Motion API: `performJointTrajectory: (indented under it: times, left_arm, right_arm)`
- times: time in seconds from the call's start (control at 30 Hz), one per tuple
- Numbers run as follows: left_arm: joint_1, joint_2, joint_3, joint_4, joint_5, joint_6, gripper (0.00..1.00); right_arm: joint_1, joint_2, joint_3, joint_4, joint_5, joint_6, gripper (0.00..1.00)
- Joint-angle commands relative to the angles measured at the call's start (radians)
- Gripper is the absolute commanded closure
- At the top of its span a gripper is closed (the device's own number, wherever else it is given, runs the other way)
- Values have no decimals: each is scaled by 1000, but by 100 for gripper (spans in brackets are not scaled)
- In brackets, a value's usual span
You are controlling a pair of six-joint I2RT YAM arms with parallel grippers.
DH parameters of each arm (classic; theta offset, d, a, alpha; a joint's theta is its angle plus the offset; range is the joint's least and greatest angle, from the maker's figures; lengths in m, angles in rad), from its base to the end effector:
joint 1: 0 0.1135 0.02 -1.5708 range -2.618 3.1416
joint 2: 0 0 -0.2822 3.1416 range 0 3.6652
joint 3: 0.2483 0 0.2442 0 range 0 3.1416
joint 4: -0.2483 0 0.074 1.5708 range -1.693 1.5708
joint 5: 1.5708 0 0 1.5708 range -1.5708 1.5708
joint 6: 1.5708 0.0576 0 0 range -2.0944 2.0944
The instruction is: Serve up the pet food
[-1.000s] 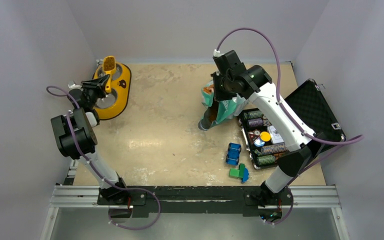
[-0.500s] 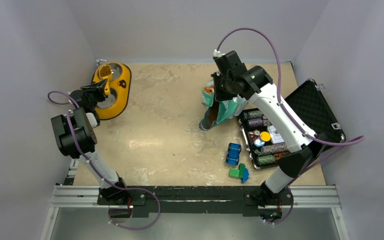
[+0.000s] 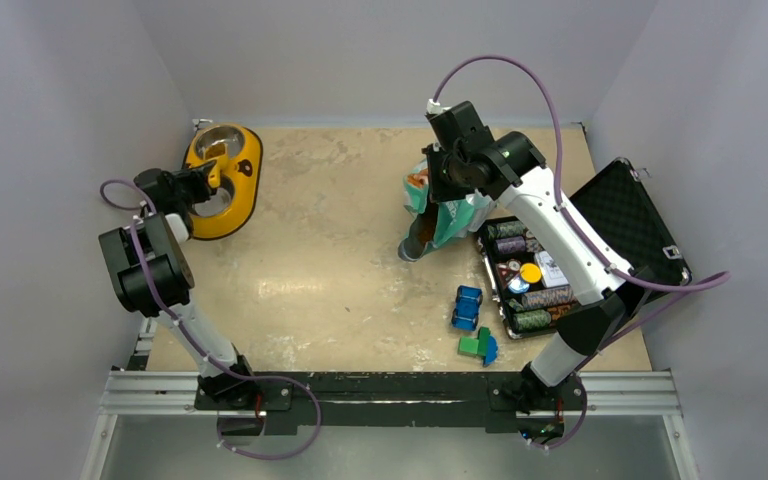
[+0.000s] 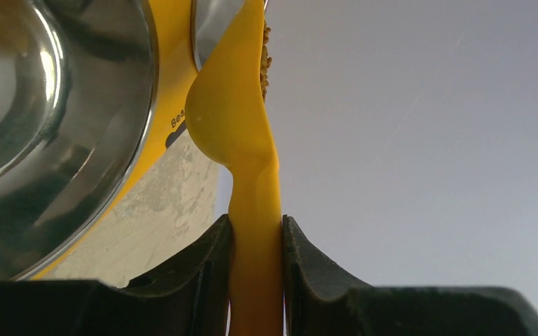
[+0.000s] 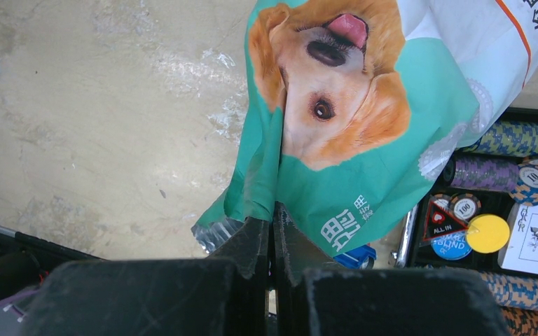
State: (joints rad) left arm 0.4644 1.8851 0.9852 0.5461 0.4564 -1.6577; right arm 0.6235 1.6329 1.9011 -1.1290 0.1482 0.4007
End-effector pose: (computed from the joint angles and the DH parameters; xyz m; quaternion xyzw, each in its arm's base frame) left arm 0.3863 0.1651 0.1902 -0.6345 0.5029 -0.4664 0.3563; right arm 0.2771 0.1888 0.4164 -0.0784 0.9321 0.1093 0.3362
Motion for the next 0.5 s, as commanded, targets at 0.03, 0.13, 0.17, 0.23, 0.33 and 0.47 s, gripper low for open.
performJointTrajectory:
  times: [0.03, 0.13, 0.17, 0.23, 0.33, 0.47]
  left_arm:
    - [2, -7, 126, -143, 14, -2, 100]
    - [0, -6, 166, -217, 8, -7, 100]
    - [0, -1, 187, -249, 11, -1, 100]
    - [-1, 6, 221, -293, 11, -1, 100]
    - [-4, 13, 270, -368, 6, 3, 100]
    - [-7, 32, 351, -469, 13, 0, 100]
  right_arm:
    - [-4, -82, 19, 71, 41, -4, 100]
    - [-3, -81, 23, 71, 40, -5, 100]
    - [-4, -79, 25, 71, 40, -5, 100]
    - [-4, -78, 28, 71, 38, -4, 100]
    - [-6, -74, 31, 69, 35, -2, 100]
    - [-6, -72, 32, 69, 33, -2, 100]
